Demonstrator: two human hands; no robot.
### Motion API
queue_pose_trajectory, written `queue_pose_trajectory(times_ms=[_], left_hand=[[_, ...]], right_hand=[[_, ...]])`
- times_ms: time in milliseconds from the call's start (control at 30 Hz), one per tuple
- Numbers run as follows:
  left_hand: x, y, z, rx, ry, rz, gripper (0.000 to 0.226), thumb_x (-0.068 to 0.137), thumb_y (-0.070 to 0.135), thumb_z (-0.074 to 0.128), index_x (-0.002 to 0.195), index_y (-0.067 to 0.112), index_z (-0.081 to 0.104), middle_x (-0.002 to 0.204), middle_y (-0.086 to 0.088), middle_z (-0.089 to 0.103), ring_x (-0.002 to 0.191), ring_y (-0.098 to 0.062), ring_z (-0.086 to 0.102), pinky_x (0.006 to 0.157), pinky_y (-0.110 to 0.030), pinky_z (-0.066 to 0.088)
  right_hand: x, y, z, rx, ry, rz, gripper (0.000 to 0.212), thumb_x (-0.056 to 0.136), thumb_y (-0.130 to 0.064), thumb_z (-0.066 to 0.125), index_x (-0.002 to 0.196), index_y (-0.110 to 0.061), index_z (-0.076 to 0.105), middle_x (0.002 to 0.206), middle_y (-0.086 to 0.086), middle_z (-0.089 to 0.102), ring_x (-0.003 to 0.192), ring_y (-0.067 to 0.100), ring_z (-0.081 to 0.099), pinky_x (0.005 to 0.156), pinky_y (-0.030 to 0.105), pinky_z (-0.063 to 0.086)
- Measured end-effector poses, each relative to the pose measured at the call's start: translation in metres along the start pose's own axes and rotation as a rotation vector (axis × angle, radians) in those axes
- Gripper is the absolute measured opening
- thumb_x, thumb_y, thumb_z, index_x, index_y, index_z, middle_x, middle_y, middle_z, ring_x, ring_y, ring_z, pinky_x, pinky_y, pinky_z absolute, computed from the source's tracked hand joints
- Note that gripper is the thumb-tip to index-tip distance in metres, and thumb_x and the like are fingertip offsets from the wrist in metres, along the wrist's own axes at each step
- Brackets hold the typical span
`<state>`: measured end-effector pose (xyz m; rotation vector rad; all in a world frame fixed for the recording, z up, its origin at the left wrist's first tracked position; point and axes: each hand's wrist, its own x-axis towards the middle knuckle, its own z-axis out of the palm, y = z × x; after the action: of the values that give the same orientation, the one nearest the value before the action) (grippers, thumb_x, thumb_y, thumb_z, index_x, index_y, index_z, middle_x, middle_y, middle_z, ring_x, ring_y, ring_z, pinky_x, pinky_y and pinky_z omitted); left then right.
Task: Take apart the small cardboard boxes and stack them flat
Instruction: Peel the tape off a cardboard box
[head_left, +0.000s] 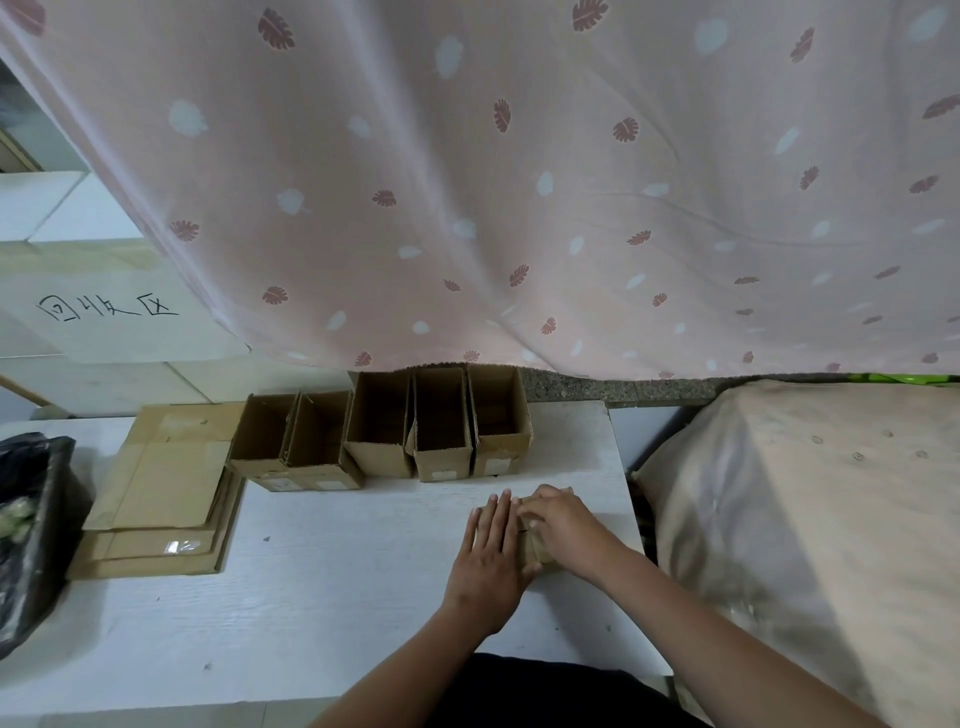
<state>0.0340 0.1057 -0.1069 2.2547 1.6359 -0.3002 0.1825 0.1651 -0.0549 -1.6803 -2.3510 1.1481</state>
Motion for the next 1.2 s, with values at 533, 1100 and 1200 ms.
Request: queue_pose_trajectory(times_ms=[533,1100,1200], left_hand=[[0.002,-0.003,0.002,-0.025,0.024,0.013,0.081,0.097,0.062,0.002,0.151,0.009,-0.027,0.159,-0.009,-0.033,0.145,-0.027,-0.034,0.118,-0.044,-0.019],[0.000,-0.008,0.002,-0.016,0.011,0.030,0.083,0.094,0.064,-0.002,0.152,0.009,-0.027,0.160,-0.009,-0.033,0.146,-0.027,-0.034,0.119,-0.044,-0.019],[0.002,-0.008,0.001,-0.020,0.013,0.027,0.084,0.094,0.064,-0.002,0.152,0.009,-0.025,0.160,-0.009,-0.032,0.145,-0.027,-0.034,0.118,-0.044,-0.021]], right_hand=[[-0.008,0.021,-0.009,-0.058,0.008,-0.006,0.021,0.093,-0.012,0.064,0.109,-0.018,0.074,0.109,-0.003,0.056,0.104,0.015,0.055,0.092,0.022,0.043],[-0.035,0.041,-0.038,0.218,0.264,0.038,0.029,0.086,-0.014,0.075,0.110,-0.030,0.073,0.077,-0.009,0.062,0.069,0.004,0.057,0.072,0.016,0.046],[-0.032,0.042,-0.039,0.175,0.265,0.071,0.007,0.086,-0.011,0.074,0.089,-0.017,0.078,0.086,-0.007,0.068,0.082,0.010,0.065,0.080,0.024,0.052]])
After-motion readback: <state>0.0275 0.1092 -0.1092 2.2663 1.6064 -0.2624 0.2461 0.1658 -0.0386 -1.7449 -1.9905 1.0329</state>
